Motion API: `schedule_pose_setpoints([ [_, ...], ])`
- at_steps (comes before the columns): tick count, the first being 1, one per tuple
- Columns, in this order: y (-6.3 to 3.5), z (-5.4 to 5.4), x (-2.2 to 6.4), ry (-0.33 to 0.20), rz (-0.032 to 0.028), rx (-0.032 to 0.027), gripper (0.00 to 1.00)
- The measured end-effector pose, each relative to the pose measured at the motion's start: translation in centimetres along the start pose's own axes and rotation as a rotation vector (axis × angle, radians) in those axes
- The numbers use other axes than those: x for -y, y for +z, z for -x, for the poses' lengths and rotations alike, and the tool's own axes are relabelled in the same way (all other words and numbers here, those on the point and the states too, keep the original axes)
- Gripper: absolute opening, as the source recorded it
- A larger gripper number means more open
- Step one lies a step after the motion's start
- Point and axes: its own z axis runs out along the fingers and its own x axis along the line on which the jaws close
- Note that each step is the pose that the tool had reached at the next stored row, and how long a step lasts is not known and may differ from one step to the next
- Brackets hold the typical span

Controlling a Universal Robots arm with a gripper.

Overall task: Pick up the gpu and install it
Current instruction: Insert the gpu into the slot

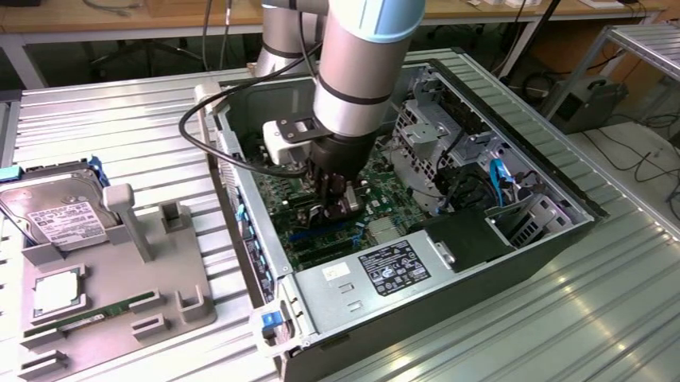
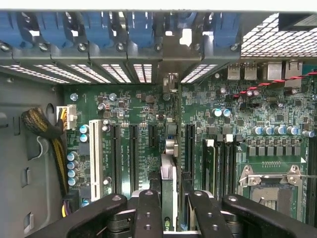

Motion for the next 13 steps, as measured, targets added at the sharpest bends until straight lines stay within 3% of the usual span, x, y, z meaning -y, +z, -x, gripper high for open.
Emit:
schedule_pose_setpoints([
  [10, 0.67, 0.08, -0.11, 0.000, -0.0008, 0.0013, 0.26],
  [11, 0.68, 0.07, -0.11, 0.000, -0.0004, 0.0007, 0.27],
  [13, 0.65, 0.07, -0.12, 0.000, -0.0001, 0.0002, 0.40],
])
